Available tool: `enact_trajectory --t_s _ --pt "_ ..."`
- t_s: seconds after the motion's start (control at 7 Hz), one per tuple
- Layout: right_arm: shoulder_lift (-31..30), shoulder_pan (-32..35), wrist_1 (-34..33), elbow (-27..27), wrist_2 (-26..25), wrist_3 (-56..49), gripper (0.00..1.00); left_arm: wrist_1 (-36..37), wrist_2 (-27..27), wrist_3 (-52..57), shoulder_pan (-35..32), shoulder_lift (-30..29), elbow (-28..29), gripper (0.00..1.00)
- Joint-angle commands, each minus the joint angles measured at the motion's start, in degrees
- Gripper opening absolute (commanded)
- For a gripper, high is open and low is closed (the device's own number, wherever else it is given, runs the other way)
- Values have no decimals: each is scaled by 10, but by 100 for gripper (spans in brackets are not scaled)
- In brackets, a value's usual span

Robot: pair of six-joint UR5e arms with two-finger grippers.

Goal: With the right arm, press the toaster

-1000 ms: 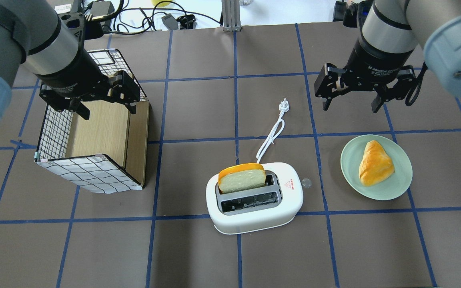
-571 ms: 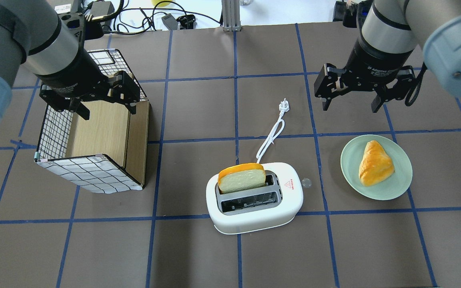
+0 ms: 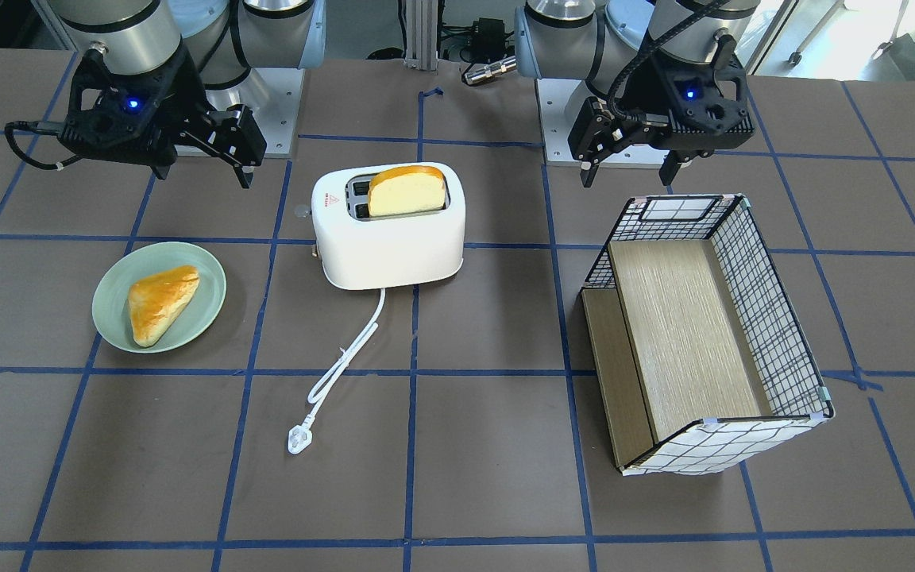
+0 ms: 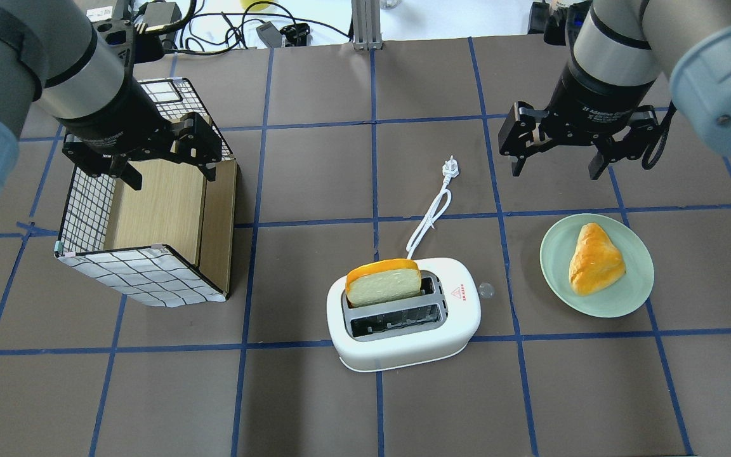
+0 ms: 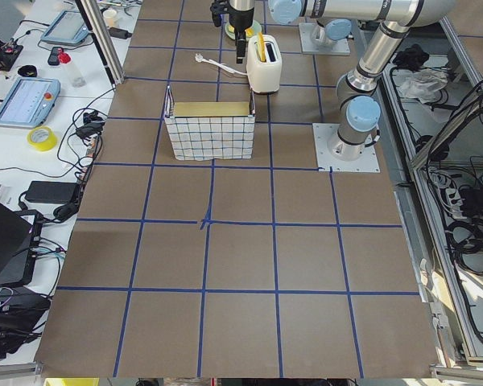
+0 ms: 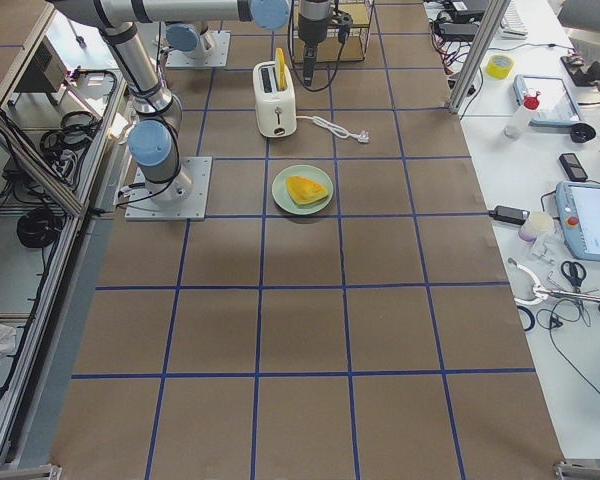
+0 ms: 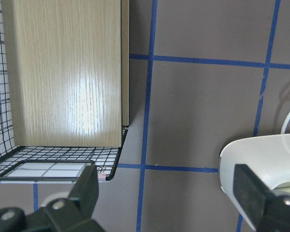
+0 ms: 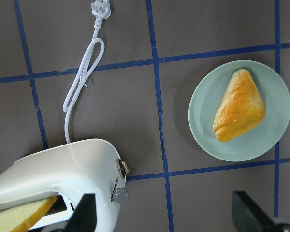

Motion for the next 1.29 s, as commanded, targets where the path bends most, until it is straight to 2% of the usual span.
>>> enact_trajectory --t_s 0.0,1.14 --pt "0 1 1 2 0 0 100 0 0 0 0 0 0 100" --pt "4 -1 -7 2 -4 -1 100 0 0 0 0 0 0 100"
